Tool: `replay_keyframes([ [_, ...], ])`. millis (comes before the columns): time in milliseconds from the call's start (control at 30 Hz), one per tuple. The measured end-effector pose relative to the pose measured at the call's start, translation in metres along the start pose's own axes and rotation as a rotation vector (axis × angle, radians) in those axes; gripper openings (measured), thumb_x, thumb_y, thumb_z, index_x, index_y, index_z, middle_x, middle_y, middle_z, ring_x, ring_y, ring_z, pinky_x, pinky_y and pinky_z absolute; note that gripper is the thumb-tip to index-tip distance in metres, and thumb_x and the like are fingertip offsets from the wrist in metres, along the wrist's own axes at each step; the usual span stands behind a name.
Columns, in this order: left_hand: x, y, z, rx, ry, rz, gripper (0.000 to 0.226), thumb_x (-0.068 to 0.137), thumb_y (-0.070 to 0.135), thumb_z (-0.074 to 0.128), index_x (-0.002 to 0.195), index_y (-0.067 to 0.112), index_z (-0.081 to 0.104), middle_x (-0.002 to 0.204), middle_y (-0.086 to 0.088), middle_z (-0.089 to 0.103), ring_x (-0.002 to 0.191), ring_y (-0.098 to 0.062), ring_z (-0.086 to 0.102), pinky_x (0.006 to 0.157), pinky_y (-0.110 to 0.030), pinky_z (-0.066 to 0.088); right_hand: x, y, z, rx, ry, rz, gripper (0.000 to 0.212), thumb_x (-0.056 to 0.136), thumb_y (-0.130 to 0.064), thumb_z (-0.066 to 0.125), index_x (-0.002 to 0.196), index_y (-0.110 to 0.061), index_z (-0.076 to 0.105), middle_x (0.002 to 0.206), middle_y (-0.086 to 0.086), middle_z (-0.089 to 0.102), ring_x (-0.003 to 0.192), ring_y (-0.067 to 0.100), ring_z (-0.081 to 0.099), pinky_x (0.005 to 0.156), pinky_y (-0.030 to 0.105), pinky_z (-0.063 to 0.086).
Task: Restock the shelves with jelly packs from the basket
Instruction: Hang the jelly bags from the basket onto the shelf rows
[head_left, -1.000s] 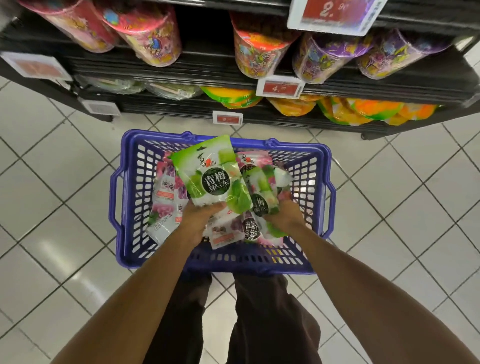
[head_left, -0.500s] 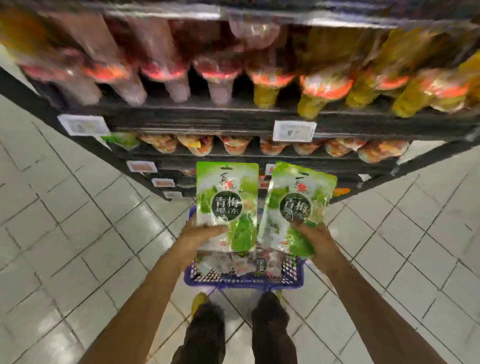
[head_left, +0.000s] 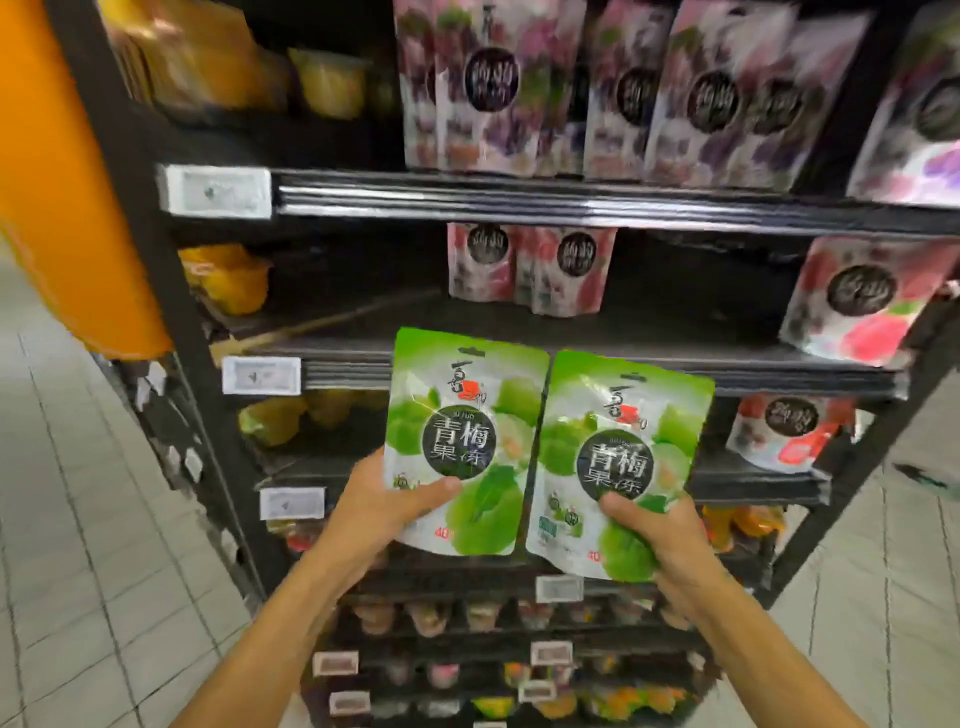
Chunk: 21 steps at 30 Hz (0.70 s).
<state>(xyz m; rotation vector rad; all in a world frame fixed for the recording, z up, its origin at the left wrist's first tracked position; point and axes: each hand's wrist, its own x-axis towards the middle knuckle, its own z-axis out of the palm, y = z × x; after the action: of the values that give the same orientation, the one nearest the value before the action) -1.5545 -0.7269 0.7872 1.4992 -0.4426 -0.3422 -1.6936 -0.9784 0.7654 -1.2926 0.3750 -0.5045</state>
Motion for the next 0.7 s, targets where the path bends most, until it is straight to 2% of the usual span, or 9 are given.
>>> replay_keyframes([
  [100,0.011,0.056,0.002,0.014,-0.001,0.121,0.038,0.058,0.026,0.089,0.093,0.025,0.075,0.092,-0.001,0.078,0.082,-0.016,0.074,0.062,-0.023,0.057,0.008,-0.057,0.011,-0.022,-0.009,-0.112,0.048,0.051,-0.017,0.085,0.097,-0.013,0.072,0.097,0.014,0.076,0.086,0.031,0.074,0.066,0.037,0.06],
  [200,0.026,0.103,0.003,0.02,0.023,0.233,0.045,0.051,0.023,0.094,0.092,0.019,0.074,0.091,-0.004,0.078,0.08,-0.017,0.075,0.06,-0.021,0.055,0.02,-0.11,0.014,-0.016,-0.044,-0.214,0.048,0.053,-0.013,0.083,0.099,-0.009,0.071,0.093,0.015,0.076,0.081,0.03,0.075,0.06,0.032,0.059],
  [333,0.043,0.162,0.005,0.019,-0.015,0.342,0.037,0.058,0.02,0.091,0.091,0.022,0.074,0.092,-0.009,0.077,0.079,-0.022,0.075,0.058,-0.022,0.055,0.035,-0.181,0.02,-0.05,-0.108,-0.351,0.046,0.056,-0.011,0.083,0.101,-0.01,0.072,0.096,0.016,0.076,0.082,0.031,0.075,0.06,0.03,0.059],
  [433,0.051,0.207,0.007,-0.002,-0.009,0.436,0.037,0.055,0.028,0.088,0.089,0.027,0.075,0.087,-0.007,0.077,0.07,-0.015,0.074,0.051,-0.017,0.052,0.046,-0.232,0.029,-0.059,-0.139,-0.445,0.045,0.054,-0.017,0.085,0.098,-0.017,0.074,0.097,0.013,0.076,0.084,0.029,0.075,0.06,0.03,0.058],
  [500,0.059,0.235,0.009,-0.006,0.018,0.513,0.033,0.054,0.03,0.088,0.084,0.029,0.075,0.082,-0.003,0.077,0.066,-0.011,0.072,0.051,-0.016,0.051,0.052,-0.262,0.039,-0.071,-0.151,-0.478,0.047,0.052,-0.021,0.086,0.098,-0.015,0.074,0.097,0.014,0.076,0.084,0.03,0.075,0.059,0.031,0.058],
  [567,0.067,0.258,0.01,0.009,0.069,0.575,0.037,0.053,0.024,0.092,0.085,0.027,0.074,0.082,-0.002,0.077,0.068,-0.011,0.073,0.053,-0.017,0.052,0.059,-0.292,0.049,-0.087,-0.128,-0.525,0.049,0.049,-0.024,0.088,0.094,-0.011,0.075,0.092,0.013,0.077,0.078,0.027,0.075,0.055,0.03,0.057],
  [633,0.077,0.279,0.012,-0.009,0.097,0.62,0.043,0.055,0.026,0.09,0.094,0.019,0.073,0.09,-0.004,0.077,0.079,-0.017,0.074,0.06,-0.022,0.056,0.065,-0.32,0.062,-0.117,-0.08,-0.593,0.046,0.048,-0.023,0.089,0.09,-0.01,0.075,0.085,0.011,0.077,0.069,0.023,0.074,0.05,0.028,0.055],
  [700,0.086,0.3,0.012,-0.016,0.133,0.657,0.044,0.06,0.028,0.084,0.101,0.015,0.071,0.094,-0.003,0.077,0.086,-0.018,0.074,0.07,-0.028,0.059,0.071,-0.347,0.075,-0.16,-0.047,-0.68,0.04,0.055,-0.018,0.09,0.09,-0.01,0.073,0.079,0.004,0.077,0.064,0.015,0.073,0.048,0.024,0.053],
])
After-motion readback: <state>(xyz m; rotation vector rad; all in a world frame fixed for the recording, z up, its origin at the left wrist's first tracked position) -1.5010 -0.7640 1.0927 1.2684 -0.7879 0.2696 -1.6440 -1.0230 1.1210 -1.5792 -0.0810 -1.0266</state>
